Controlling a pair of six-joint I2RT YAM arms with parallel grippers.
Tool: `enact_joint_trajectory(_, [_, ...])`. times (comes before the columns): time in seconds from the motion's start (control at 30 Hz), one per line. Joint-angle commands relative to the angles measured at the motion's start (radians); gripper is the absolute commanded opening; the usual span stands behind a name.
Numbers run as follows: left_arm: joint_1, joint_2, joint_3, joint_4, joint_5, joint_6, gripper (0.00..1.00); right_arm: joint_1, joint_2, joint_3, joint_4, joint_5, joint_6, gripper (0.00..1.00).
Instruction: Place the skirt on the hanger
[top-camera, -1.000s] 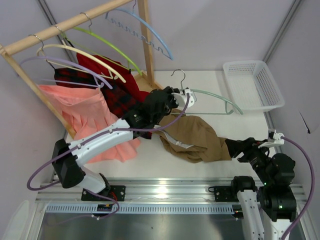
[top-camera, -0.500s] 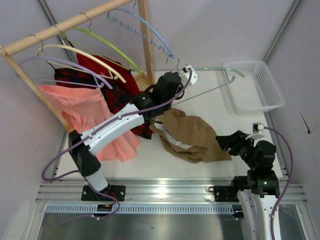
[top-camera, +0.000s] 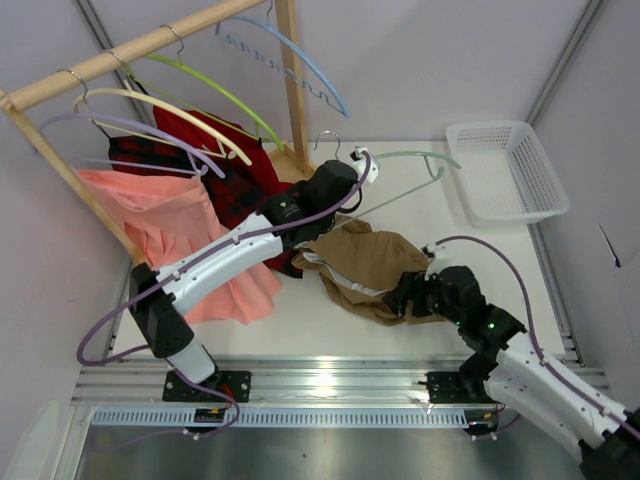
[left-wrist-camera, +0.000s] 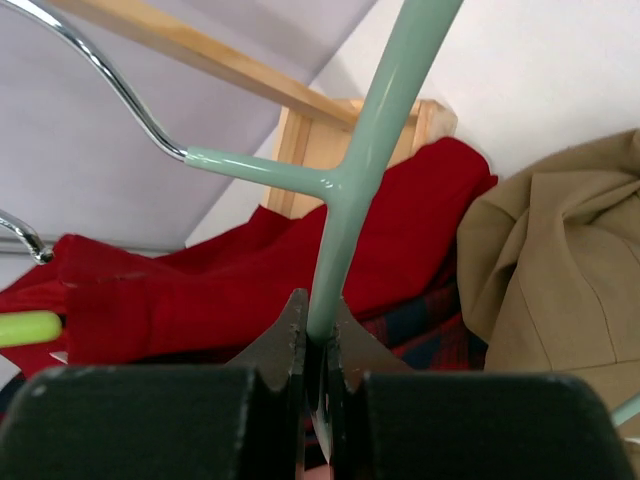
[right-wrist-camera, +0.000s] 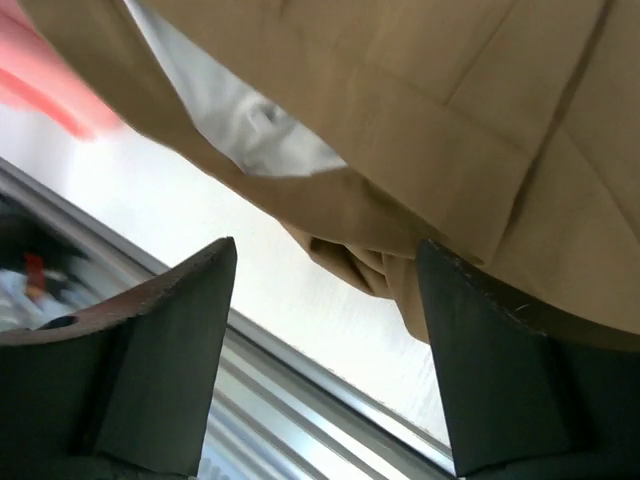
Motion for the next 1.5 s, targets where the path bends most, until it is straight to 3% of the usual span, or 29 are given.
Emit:
enact_joint_trajectory(0.0, [0.003, -0.094, -0.034, 0.018, -0.032, -0.036, 0.0, 0.183, 0.081, 0.048, 0.075, 0.286, -0.11, 0.8])
enact_joint_trajectory(0.03, [0.004, -0.1, -0.041, 0.017, -0.029, -0.041, 0.0, 0.205, 0.098, 0.056, 0.072, 0.376, -0.113, 0.81])
enact_joint_trajectory(0.3, [0.02, -0.146, -0.106, 0.0, -0.015, -0.088, 0.0, 0.234, 0.083, 0.07, 0.086, 0.624, -0.065, 0.82])
enact_joint_trajectory(0.47, [0.027, -0.172, -0.14, 0.003, -0.004, -0.099, 0.0, 0.234, 0.098, 0.062, 0.144, 0.616, -0.165, 0.81])
enact_joint_trajectory(0.8, [0.044, -0.212, -0.169, 0.003, 0.011, -0.107, 0.0, 0.296, 0.351, 0.1, 0.256, 0.434, -0.292, 0.78])
enact_joint_trajectory(1.2, [0.067, -0.261, -0.209, 0.001, 0.041, -0.116, 0.0, 0.366, 0.477, 0.12, 0.283, 0.483, -0.32, 0.81])
enact_joint_trajectory(1.47, [0.069, -0.292, -0.219, -0.011, 0.057, -0.124, 0.0, 0.4, 0.549, 0.143, 0.297, 0.538, -0.329, 0.88])
